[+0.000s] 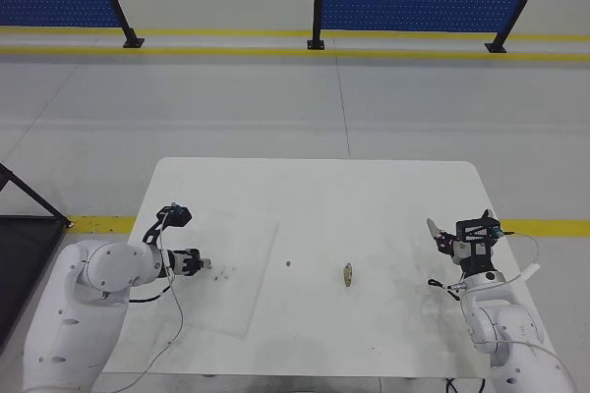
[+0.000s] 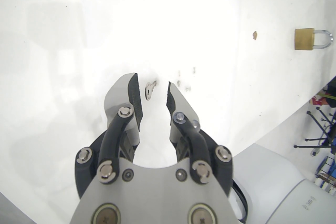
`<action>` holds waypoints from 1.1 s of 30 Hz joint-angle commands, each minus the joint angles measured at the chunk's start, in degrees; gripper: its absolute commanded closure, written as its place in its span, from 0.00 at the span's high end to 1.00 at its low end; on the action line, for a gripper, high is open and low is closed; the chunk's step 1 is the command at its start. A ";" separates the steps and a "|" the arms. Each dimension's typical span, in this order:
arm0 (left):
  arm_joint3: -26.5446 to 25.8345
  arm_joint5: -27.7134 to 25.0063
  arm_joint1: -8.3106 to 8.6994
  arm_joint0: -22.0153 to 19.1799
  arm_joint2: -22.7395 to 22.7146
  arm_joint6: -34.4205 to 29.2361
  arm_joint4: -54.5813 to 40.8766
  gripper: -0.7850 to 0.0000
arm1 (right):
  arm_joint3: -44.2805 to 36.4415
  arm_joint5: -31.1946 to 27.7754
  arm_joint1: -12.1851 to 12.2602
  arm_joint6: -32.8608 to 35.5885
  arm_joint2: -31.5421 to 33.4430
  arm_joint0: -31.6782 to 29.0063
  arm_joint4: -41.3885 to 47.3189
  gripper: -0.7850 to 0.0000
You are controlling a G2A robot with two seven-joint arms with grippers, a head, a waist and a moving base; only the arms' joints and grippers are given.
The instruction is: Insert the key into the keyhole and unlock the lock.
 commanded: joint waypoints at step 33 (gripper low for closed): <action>-13.32 3.16 1.92 4.45 -8.13 4.60 -9.90 0.00 | 0.00 0.00 0.00 0.00 0.00 0.00 0.00 1.00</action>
